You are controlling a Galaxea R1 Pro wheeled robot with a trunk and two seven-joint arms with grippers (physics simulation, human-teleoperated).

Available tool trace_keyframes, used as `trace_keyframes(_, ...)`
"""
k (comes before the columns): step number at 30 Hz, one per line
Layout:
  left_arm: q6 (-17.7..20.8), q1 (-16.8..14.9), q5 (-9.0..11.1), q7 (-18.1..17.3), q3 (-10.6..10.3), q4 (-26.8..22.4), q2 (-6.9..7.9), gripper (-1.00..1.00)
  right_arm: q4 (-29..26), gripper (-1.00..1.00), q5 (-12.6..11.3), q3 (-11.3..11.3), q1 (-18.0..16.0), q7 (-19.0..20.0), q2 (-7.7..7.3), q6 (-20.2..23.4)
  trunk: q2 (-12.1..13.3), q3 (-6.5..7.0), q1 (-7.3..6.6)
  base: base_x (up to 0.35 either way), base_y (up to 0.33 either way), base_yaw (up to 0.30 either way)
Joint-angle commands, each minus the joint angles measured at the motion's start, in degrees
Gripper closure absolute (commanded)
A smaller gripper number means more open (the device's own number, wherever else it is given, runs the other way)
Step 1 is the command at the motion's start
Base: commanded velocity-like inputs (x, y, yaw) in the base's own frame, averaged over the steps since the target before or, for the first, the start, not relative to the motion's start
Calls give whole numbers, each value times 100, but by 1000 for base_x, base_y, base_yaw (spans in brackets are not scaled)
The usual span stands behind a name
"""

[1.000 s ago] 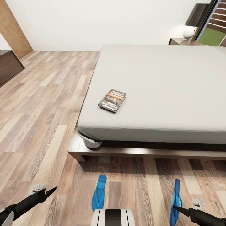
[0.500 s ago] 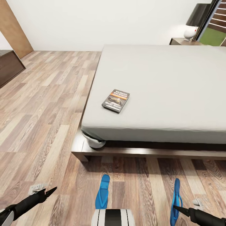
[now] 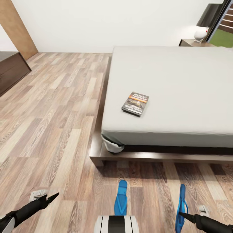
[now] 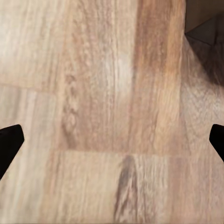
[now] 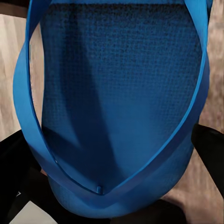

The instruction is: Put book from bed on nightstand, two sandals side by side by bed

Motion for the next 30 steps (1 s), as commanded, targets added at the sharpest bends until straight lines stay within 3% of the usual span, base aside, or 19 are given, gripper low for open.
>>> trace_keyframes(1, 11, -2, 21, -24, 11, 8, -4, -100, 20, 100, -56, 44, -11, 30, 1, 19, -2, -3, -1, 0, 313, 0)
trace_keyframes(15, 11, -2, 18, -15, 10, 8, -62, -100, 13, 100, -52, 42, -11, 5, 1, 19, -2, -3, -1, 0, 313, 0)
trace_keyframes(19, 11, -2, 13, -8, 10, 8, -108, -100, 2, 100, -52, 36, -11, -376, 1, 19, -2, -3, -1, 32, 313, 0)
trace_keyframes(22, 11, -2, 13, -7, 16, 8, -117, -100, -19, 100, -55, 26, -11, -877, 1, 19, -2, -3, -1, 70, 313, 0)
trace_keyframes(25, 11, -2, 12, -7, 17, 8, -118, -100, -34, 100, -55, 3, -11, -1652, -2, 19, -2, -3, -1, 77, 313, 0)
trace_keyframes(28, 11, -2, 12, -7, 11, 8, -119, -100, -101, 100, -56, -4, -11, -2831, -7, 26, -2, -3, -1, 80, 313, 0)
trace_keyframes(30, 11, -2, 12, 0, 7, 8, -119, -100, -268, 100, -56, -1, -11, -3086, -5, 27, -2, -3, -1, 85, 313, 0)
